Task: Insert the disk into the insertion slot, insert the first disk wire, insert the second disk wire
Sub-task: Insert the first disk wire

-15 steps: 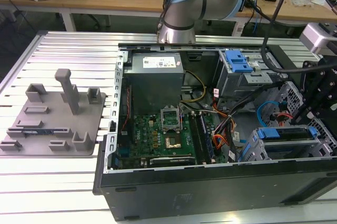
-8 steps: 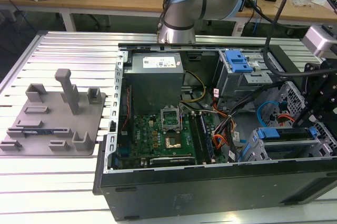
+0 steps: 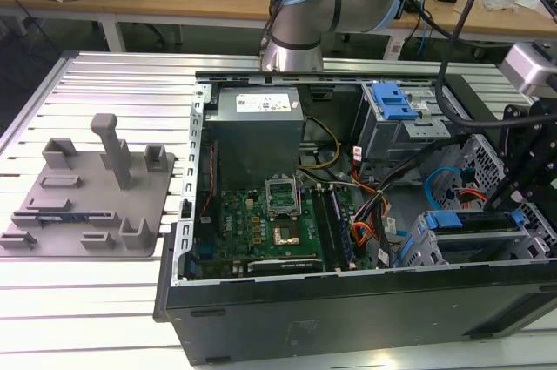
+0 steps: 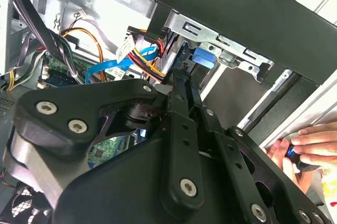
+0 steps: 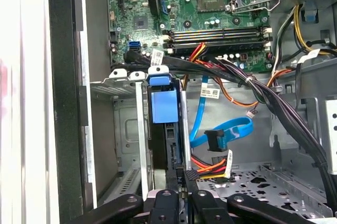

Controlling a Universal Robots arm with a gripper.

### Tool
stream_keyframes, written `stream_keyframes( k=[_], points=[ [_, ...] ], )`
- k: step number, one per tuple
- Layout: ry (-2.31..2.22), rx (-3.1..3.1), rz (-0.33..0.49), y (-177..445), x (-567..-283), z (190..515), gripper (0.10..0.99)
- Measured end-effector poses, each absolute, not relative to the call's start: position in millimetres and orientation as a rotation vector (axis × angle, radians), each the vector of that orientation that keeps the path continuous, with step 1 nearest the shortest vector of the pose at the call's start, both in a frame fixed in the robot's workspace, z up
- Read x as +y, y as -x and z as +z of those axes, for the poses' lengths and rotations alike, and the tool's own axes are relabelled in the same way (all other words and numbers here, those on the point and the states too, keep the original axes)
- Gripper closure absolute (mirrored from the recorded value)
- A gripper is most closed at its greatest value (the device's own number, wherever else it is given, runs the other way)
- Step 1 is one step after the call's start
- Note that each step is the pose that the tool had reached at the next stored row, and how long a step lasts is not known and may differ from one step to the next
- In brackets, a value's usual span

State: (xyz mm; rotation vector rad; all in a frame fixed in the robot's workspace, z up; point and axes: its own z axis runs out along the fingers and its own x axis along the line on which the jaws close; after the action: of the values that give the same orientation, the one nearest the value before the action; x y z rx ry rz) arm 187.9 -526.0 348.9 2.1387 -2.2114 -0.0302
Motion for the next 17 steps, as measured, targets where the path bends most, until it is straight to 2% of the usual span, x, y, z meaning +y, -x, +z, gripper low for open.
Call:
stream_keyframes(
  k=[17],
  points=[
    [-2.139,-2.211,-0.030,-187.5,-529.0,347.0,0.922]
  ],
)
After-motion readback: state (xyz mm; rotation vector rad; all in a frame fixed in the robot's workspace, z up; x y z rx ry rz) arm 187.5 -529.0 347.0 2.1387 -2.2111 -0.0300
